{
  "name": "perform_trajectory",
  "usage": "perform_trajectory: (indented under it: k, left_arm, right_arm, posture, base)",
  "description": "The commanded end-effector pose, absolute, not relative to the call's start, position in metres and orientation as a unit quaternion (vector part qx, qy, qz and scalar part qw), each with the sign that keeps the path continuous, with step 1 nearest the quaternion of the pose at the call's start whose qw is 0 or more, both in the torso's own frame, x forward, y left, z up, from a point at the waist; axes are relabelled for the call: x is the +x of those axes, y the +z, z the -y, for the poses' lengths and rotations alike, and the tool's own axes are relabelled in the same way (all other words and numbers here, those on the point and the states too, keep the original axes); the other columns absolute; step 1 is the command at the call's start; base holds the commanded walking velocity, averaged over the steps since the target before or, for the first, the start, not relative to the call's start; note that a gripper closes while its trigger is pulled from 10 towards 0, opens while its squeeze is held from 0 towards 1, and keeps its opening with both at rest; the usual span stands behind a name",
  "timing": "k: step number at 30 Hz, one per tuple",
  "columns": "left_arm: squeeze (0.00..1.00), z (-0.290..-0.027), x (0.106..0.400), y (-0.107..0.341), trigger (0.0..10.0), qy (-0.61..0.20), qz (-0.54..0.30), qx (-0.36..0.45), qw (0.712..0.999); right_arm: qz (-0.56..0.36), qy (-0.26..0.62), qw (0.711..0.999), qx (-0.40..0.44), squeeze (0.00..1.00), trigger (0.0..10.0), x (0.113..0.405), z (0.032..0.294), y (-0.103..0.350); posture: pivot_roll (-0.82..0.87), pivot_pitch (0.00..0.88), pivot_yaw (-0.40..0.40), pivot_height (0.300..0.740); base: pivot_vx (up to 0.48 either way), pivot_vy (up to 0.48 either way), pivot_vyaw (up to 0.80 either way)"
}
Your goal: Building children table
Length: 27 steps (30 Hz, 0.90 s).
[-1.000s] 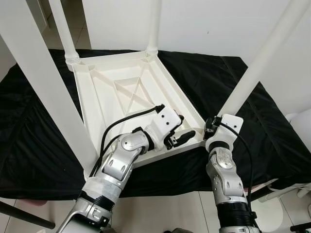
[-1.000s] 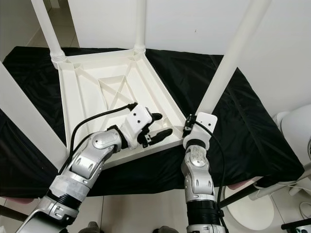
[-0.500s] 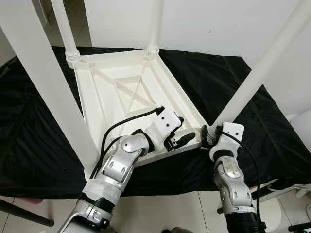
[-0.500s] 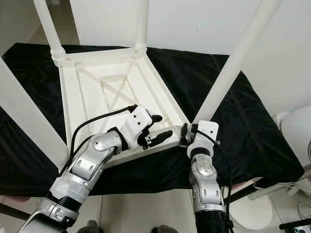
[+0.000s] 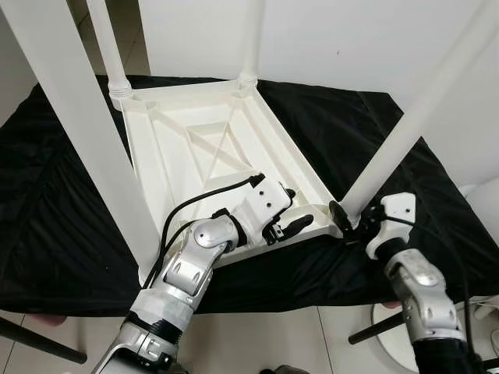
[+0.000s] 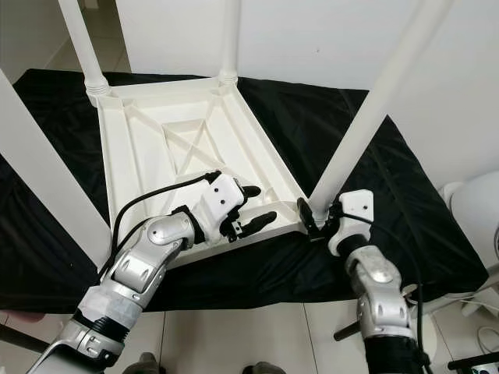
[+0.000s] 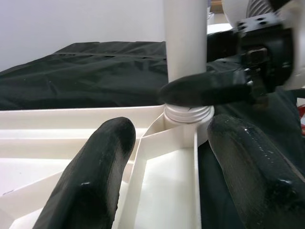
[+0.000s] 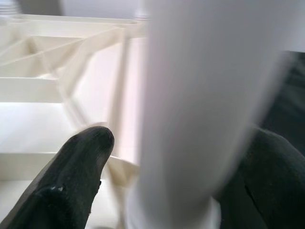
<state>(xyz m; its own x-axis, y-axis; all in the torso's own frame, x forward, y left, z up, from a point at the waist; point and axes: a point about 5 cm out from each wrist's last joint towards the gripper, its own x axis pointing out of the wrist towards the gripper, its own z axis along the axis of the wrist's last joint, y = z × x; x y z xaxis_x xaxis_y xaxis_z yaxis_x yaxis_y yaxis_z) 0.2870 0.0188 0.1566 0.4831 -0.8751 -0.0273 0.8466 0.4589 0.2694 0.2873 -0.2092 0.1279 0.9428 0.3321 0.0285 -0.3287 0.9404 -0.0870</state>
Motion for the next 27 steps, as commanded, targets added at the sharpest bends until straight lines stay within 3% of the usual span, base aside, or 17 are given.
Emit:
perform_trajectory:
  k: [1,5,6,7,9,22,23,25,26,27]
  left_arm:
    - [0.00,-0.018,0.288,0.156,10.0,-0.490,0.061,0.128,0.860]
    - [0.00,-0.018,0.288,0.156,10.0,-0.491,0.062,0.129,0.860]
    - [0.00,-0.018,0.288,0.157,10.0,-0.491,0.062,0.129,0.859]
    - [0.00,-0.018,0.288,0.157,10.0,-0.490,0.063,0.130,0.860]
    - [0.00,-0.019,0.288,0.157,10.0,-0.488,0.064,0.131,0.861]
    - [0.00,-0.023,0.289,0.158,10.0,-0.477,0.065,0.130,0.867]
    - [0.00,-0.023,0.289,0.158,10.0,-0.478,0.065,0.130,0.866]
    - [0.00,-0.023,0.289,0.158,10.0,-0.478,0.065,0.130,0.866]
    - [0.00,-0.022,0.289,0.158,10.0,-0.478,0.065,0.130,0.866]
    - [0.00,-0.022,0.289,0.158,10.0,-0.479,0.064,0.130,0.866]
  right_arm:
    - [0.010,0.177,0.983,-0.041,0.00,10.0,0.287,0.212,0.123]
    - [0.000,0.200,0.979,-0.045,0.00,10.0,0.294,0.210,0.121]
    - [-0.007,0.211,0.976,-0.049,0.00,7.1,0.298,0.209,0.119]
    - [-0.014,0.219,0.974,-0.050,0.00,0.4,0.302,0.210,0.117]
    - [-0.024,0.226,0.973,-0.049,0.00,0.0,0.303,0.211,0.113]
    - [-0.043,0.237,0.970,-0.029,0.00,0.0,0.299,0.215,0.103]
    - [-0.043,0.234,0.971,-0.029,0.00,2.5,0.298,0.214,0.101]
    - [-0.043,0.234,0.971,-0.029,0.00,2.5,0.298,0.214,0.101]
    - [-0.041,0.230,0.972,-0.022,0.00,10.0,0.298,0.214,0.102]
    - [-0.036,0.222,0.974,-0.020,0.00,10.0,0.298,0.213,0.103]
  posture:
    - [0.04,0.000,-0.079,0.740]
    - [0.05,0.000,-0.075,0.740]
    - [0.05,0.000,-0.075,0.740]
    - [0.06,0.000,-0.076,0.740]
    - [0.06,0.000,-0.079,0.740]
    - [0.06,0.000,-0.075,0.740]
    - [0.05,0.000,-0.072,0.740]
    - [0.05,0.000,-0.072,0.740]
    - [0.05,0.000,-0.072,0.740]
    - [0.05,0.000,-0.071,0.740]
  base:
    - [0.000,0.000,0.00]
    - [0.000,0.000,0.00]
    - [0.000,0.000,0.00]
    - [0.000,0.000,0.00]
    - [0.000,0.000,0.00]
    - [0.000,0.000,0.00]
    - [0.000,0.000,0.00]
    - [0.000,0.000,0.00]
    - [0.000,0.000,0.00]
    - [0.000,0.000,0.00]
